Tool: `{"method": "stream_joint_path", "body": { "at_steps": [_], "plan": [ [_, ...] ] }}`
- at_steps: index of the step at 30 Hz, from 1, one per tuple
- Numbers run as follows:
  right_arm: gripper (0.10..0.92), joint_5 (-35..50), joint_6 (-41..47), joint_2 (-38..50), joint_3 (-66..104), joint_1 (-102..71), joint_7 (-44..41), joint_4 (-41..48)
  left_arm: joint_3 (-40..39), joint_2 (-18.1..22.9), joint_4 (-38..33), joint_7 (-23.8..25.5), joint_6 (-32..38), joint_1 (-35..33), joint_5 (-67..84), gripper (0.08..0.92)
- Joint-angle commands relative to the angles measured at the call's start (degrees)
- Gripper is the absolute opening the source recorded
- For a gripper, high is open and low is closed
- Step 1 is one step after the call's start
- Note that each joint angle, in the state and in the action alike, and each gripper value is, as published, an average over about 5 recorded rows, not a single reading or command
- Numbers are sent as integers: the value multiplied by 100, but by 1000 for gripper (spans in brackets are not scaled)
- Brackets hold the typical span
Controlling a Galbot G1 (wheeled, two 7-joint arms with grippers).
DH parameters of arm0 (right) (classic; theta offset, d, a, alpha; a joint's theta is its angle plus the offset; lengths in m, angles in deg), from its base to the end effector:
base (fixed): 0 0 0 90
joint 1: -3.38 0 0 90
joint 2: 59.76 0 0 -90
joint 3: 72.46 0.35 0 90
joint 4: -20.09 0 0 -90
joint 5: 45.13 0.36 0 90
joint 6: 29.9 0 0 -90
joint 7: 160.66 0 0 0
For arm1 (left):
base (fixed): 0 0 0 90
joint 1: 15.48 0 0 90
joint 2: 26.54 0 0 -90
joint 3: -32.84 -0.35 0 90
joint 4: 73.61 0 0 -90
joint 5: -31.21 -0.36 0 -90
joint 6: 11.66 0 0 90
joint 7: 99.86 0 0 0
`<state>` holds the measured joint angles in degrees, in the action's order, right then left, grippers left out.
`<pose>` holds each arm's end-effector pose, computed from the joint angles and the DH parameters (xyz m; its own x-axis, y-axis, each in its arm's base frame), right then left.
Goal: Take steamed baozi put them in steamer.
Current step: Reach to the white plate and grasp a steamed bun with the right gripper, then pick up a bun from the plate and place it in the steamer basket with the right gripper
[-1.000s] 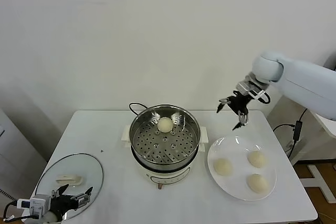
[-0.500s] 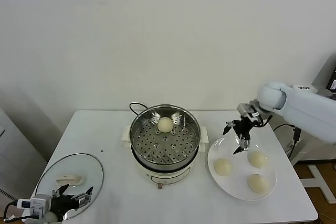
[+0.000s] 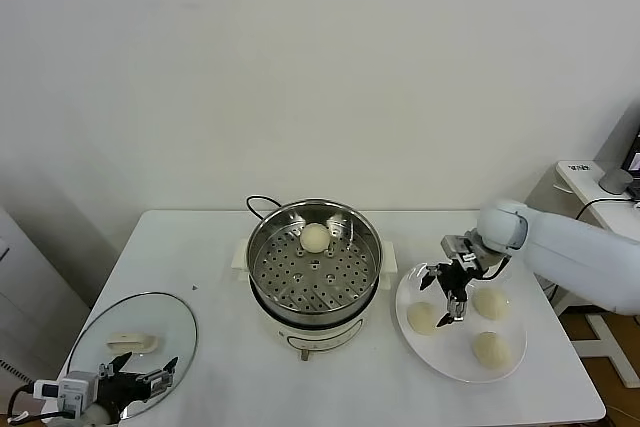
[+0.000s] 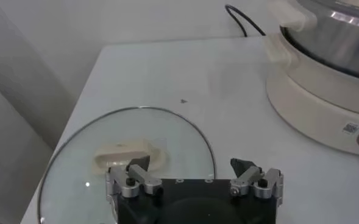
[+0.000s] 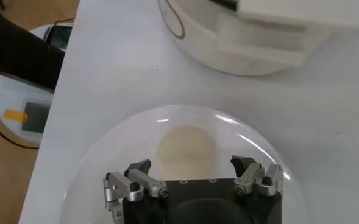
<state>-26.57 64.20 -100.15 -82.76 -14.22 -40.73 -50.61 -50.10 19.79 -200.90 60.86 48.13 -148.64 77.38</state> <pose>0.5140 -0.1406 -0.2268 0.0325 -0.3027 0.9525 -0.9881 -0.1528 -0.0149 0.1587 0.1165 -0.2463 -0.7542 0.0233 0.6562 0.0755 0.9958 0.0515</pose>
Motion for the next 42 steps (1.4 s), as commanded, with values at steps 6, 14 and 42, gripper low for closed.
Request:
{"method": "stream_joint_path", "body": {
  "at_steps": [6,14,42],
  "plan": [
    [716,-308,84,-65,373,-521,214,93,3,48,-28,-1,1,-27,-23,823],
    [541,-326,96,32,427,-494,171,-3,10,60,-50,-12,-4,-51,-35,823],
    [501,2627,1216,-337,-1893,4191,-641,-888,-94,5,-34,-37,-45,100,-33,823]
  ]
}}
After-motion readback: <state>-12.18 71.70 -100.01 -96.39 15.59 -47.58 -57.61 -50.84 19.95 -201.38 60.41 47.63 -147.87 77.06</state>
